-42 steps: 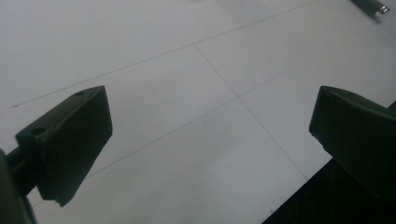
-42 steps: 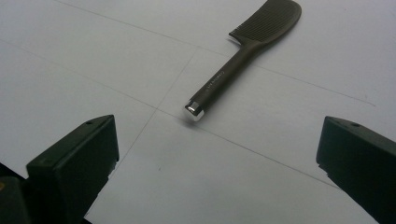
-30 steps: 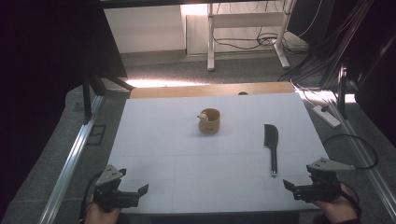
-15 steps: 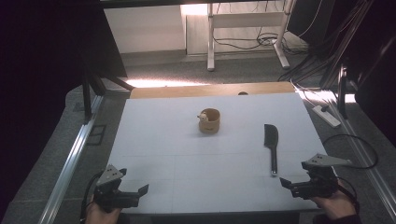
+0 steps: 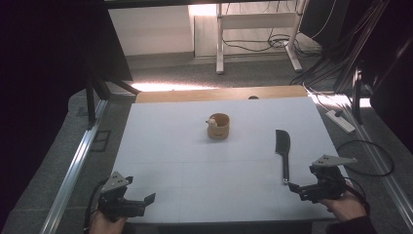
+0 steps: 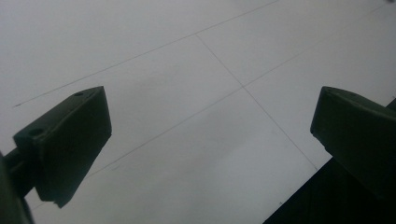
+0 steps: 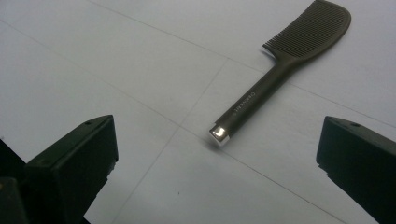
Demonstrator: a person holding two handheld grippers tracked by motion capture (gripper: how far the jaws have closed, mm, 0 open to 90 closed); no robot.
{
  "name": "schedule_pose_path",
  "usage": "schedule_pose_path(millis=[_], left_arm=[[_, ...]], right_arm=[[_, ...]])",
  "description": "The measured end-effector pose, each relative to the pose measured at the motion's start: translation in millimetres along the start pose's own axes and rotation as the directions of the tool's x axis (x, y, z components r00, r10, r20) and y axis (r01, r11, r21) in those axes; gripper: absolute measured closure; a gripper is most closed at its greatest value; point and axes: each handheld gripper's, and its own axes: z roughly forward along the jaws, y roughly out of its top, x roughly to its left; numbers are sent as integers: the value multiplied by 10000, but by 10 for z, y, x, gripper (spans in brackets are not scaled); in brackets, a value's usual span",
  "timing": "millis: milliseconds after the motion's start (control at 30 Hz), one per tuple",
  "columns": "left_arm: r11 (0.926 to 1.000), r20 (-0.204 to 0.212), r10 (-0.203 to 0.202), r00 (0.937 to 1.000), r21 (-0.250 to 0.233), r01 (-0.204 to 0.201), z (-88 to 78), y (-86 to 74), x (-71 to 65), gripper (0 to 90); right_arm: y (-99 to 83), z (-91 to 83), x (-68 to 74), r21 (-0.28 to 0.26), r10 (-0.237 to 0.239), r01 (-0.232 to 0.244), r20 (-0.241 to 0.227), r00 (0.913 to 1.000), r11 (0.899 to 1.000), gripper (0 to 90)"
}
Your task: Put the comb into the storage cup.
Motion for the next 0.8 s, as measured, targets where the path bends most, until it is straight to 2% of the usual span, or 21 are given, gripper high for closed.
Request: schedule_pose_path(millis=[333, 800], left_arm=[[10000, 157, -3, 9999, -24, 4, -4, -3, 13, 0], [10000, 206, -42, 9998, -30, 42, -1, -2, 17, 2]], right_arm=[[81, 78, -27, 162, 53, -57, 270, 9996, 9999, 0], [201, 222, -84, 716, -83, 58, 345, 9994, 9974, 0]])
